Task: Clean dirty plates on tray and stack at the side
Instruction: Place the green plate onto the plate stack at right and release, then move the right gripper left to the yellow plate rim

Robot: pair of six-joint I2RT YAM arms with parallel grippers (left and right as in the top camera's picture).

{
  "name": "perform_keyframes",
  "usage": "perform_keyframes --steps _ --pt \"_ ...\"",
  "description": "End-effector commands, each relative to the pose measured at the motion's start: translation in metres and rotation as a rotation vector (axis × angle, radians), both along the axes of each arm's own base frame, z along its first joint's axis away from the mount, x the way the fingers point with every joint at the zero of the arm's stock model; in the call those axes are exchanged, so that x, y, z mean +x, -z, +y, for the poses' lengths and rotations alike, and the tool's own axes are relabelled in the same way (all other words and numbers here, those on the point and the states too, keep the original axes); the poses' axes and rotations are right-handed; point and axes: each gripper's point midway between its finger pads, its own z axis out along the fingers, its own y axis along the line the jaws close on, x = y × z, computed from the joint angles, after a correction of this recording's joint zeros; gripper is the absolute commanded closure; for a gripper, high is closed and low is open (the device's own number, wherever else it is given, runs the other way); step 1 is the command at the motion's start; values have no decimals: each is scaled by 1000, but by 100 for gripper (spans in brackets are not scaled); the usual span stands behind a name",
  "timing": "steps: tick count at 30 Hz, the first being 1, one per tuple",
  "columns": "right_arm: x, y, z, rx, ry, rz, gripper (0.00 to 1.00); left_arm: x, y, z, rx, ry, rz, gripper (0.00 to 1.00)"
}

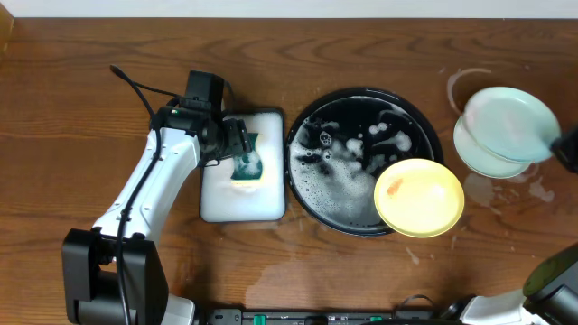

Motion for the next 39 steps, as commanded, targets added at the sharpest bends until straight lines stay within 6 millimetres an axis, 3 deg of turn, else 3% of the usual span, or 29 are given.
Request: perform_keyframes --steps 1,10,15,16,19,22,24,28,32,37,38,39 --pt "-21 18 -22 -14 126 63 99 1 5 1 8 8 4 22" --pt "-25 72 -12 -21 137 60 99 3 5 0 7 8 -4 22" --pt "-18 84 0 -34 105 44 99 3 5 0 7 8 -5 22" --pt "-16 84 1 -42 98 43 97 3 5 0 7 8 -5 22" --pt "-4 82 12 -56 57 28 77 3 5 0 7 8 -5 22" --pt "4 81 22 -67 22 31 68 3 5 0 7 8 -4 22" --pt "9 78 32 -64 -9 35 66 2 5 0 7 8 -3 22" --pt "20 63 55 -71 -111 55 76 2 5 0 7 8 -3 21" --pt "23 34 82 -76 -198 67 70 3 5 0 7 8 -4 21" --pt "-7 -5 127 -57 -288 110 66 3 5 0 7 8 -4 21" --pt "-16 -10 134 -57 -298 129 55 3 5 0 7 8 -4 21" --pt "-25 -14 141 -57 -308 144 16 3 5 0 7 8 -4 21"
